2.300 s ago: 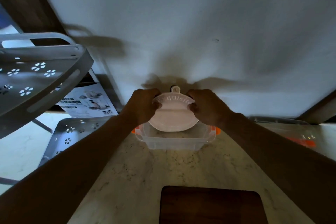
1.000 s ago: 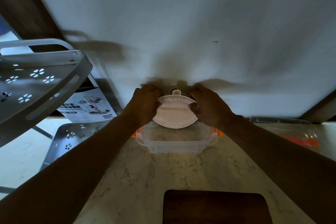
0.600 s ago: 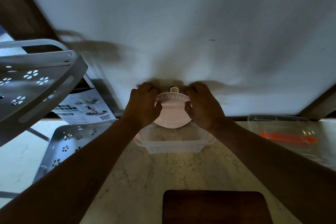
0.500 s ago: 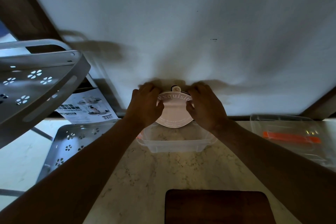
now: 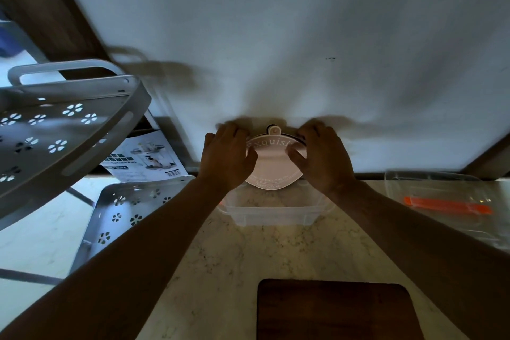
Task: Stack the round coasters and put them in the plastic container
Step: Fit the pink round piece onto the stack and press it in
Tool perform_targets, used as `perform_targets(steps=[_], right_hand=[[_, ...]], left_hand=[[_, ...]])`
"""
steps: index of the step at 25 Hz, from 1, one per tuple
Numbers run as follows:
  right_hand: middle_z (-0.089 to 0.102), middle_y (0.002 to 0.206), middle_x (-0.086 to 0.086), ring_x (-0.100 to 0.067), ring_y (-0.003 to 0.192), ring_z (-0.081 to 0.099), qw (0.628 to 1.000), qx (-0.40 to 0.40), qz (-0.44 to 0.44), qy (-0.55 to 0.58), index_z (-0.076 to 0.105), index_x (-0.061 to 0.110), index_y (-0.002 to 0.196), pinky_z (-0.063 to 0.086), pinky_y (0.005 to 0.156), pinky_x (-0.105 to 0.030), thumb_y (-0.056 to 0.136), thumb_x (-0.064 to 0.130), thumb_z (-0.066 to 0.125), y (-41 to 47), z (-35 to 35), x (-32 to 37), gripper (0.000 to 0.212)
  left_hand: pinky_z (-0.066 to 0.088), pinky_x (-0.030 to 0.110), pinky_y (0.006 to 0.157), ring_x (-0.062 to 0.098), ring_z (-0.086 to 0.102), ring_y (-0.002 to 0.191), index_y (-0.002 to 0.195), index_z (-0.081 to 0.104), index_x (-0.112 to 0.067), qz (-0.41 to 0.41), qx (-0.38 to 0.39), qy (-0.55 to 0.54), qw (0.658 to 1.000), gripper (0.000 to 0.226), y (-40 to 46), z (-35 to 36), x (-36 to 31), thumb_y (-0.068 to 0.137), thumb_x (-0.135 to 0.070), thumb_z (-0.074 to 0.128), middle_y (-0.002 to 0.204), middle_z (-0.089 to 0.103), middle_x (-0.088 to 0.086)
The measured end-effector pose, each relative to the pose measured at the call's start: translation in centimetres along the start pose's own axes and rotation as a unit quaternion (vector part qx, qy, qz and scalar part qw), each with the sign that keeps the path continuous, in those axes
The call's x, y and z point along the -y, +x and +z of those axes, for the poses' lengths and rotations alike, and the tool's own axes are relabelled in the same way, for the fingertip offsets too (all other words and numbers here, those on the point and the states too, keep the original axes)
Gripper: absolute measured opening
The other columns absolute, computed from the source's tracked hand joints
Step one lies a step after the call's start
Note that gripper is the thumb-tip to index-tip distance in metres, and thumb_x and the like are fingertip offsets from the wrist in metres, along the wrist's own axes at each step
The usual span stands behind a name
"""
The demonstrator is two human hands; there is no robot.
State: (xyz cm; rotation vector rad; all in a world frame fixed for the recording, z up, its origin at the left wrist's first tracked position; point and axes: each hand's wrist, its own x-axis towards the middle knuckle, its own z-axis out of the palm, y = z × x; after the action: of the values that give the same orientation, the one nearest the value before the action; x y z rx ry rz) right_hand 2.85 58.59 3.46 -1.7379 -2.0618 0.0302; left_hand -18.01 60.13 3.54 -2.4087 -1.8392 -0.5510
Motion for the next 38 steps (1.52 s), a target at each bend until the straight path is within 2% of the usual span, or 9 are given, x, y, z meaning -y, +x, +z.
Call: perform_targets(steps=[4, 8, 12, 17, 23, 33, 38], right_hand=[[0.054, 0.123, -0.015, -0.034, 0.106, 0.053, 0.999, 0.022, 0.015, -0.02, 0.057, 0.008, 0.117, 0.045, 0.085, -0.042, 0.085, 0.041, 0.068, -0.6, -0.8, 0.2, 0.046], [0.052, 0.128, -0.014, -0.033, 0.113, 0.051, 0.998, 0.046, 0.026, -0.031, 0.053, 0.01, 0.125, 0.043, 0.09, -0.042, 0.085, 0.042, 0.068, -0.8, -1.3, 0.4, 0.053], [0.051, 0.13, -0.014, -0.034, 0.115, 0.049, 0.997, 0.062, 0.029, -0.027, 0.053, 0.01, 0.126, 0.042, 0.091, -0.042, 0.087, 0.037, 0.067, -0.3, -1.1, 0.4, 0.049], [0.052, 0.129, -0.013, -0.034, 0.117, 0.045, 0.997, 0.05, 0.04, -0.053, 0.061, 0.01, 0.118, 0.041, 0.09, -0.042, 0.089, 0.033, 0.061, 0.8, 0.0, 0.0, 0.037], [0.062, 0.121, -0.007, -0.034, 0.116, 0.048, 0.998, 0.039, 0.032, -0.04, 0.068, 0.016, 0.113, 0.044, 0.088, -0.041, 0.087, 0.032, 0.067, 0.9, 0.2, -0.2, 0.03], [0.07, 0.111, -0.008, -0.032, 0.114, 0.052, 0.999, 0.032, 0.009, -0.027, 0.074, 0.014, 0.105, 0.045, 0.093, -0.041, 0.082, 0.028, 0.073, 1.0, -0.4, -0.5, 0.026], [0.067, 0.113, -0.007, -0.03, 0.117, 0.049, 0.998, 0.043, 0.007, -0.042, 0.071, 0.012, 0.104, 0.045, 0.09, -0.038, 0.085, 0.031, 0.068, 1.0, -0.3, -0.5, 0.027]], left_hand=[[0.043, 0.045, 0.09, 0.03, 0.054, 0.114, 0.121, 0.056, -0.012, 0.001, 0.009, 0.013, 1.0, 0.04, -0.6, -1.0, 0.1, 0.087, -0.034, 0.059, 0.125, 0.059, 0.011], [0.043, 0.047, 0.093, 0.03, 0.054, 0.115, 0.128, 0.051, -0.012, -0.015, 0.029, 0.02, 0.999, 0.046, -0.9, -1.9, 0.1, 0.089, -0.036, 0.059, 0.13, 0.056, 0.011], [0.042, 0.049, 0.095, 0.033, 0.051, 0.118, 0.132, 0.049, -0.011, -0.022, 0.072, -0.008, 0.997, 0.048, -0.9, -1.9, 0.1, 0.091, -0.033, 0.06, 0.133, 0.055, 0.012], [0.043, 0.045, 0.09, 0.033, 0.05, 0.114, 0.12, 0.059, -0.012, -0.05, 0.049, -0.042, 0.997, 0.034, -0.3, -0.7, 0.1, 0.09, -0.027, 0.064, 0.125, 0.059, 0.011], [0.044, 0.043, 0.086, 0.032, 0.056, 0.106, 0.102, 0.072, -0.013, -0.052, 0.023, -0.029, 0.998, 0.017, 0.3, -0.2, 0.5, 0.088, -0.022, 0.066, 0.114, 0.067, 0.008], [0.044, 0.043, 0.087, 0.03, 0.055, 0.107, 0.102, 0.073, -0.014, -0.051, 0.033, -0.006, 0.998, 0.018, 0.4, -0.3, 0.3, 0.089, -0.024, 0.065, 0.116, 0.067, 0.004], [0.042, 0.043, 0.088, 0.029, 0.054, 0.109, 0.102, 0.071, -0.014, -0.043, 0.044, 0.009, 0.998, 0.019, 0.3, -0.5, 0.4, 0.089, -0.026, 0.063, 0.116, 0.066, 0.005]])
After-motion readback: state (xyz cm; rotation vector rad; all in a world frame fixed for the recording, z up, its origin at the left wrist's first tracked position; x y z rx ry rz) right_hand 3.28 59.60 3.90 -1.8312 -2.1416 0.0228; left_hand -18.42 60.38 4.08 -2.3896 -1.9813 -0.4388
